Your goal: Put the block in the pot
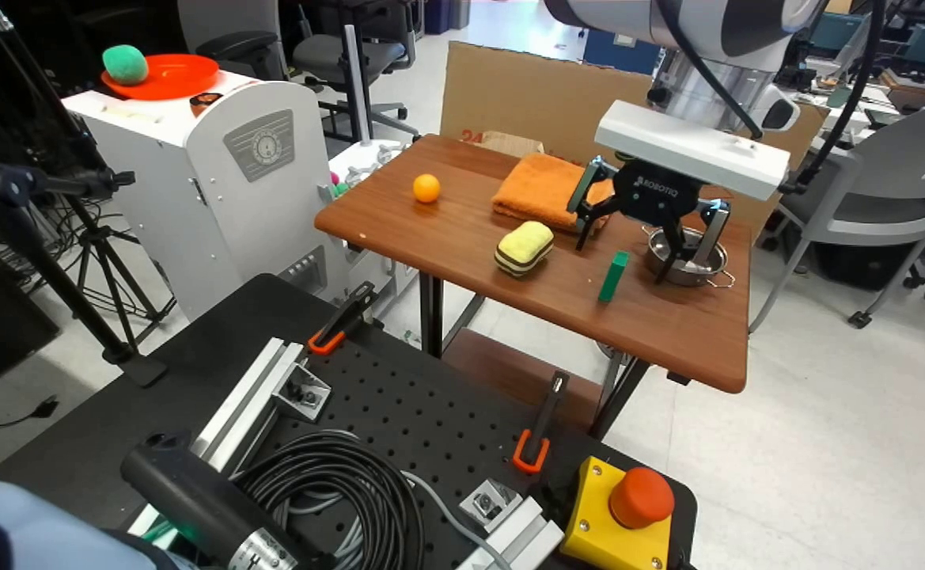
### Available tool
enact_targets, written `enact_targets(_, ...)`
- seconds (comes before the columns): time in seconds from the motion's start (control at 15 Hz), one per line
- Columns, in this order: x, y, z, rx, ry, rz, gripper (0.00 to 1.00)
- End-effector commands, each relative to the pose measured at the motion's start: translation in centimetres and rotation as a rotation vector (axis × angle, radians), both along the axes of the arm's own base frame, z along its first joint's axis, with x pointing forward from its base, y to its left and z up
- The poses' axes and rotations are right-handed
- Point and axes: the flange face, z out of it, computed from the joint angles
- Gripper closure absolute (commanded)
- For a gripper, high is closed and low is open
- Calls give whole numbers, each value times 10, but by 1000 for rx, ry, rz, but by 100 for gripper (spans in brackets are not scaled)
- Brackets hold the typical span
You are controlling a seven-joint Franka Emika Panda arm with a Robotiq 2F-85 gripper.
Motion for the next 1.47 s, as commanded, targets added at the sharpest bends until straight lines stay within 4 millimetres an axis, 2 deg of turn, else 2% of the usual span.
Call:
enact_targets(0.0, 12, 1, -10, -8, 28, 45, 0)
enact_targets(0.07, 14, 3, -13, -8, 33, 50, 0)
enact_targets(0.13, 15, 4, -16, -11, 37, 54, 25)
enact_targets(0.2, 16, 6, -20, -13, 45, 61, 26)
enact_targets(0.6, 21, 13, -27, -18, 58, 78, 73)
enact_targets(0.87, 25, 12, -16, -25, 52, 80, 100)
enact_targets(1.0, 31, 12, -7, -21, 48, 74, 95)
enact_targets(1.13, 42, 11, 9, -11, 33, 66, 95)
enact_targets(1.4, 74, 3, 42, -35, 6, 59, 95)
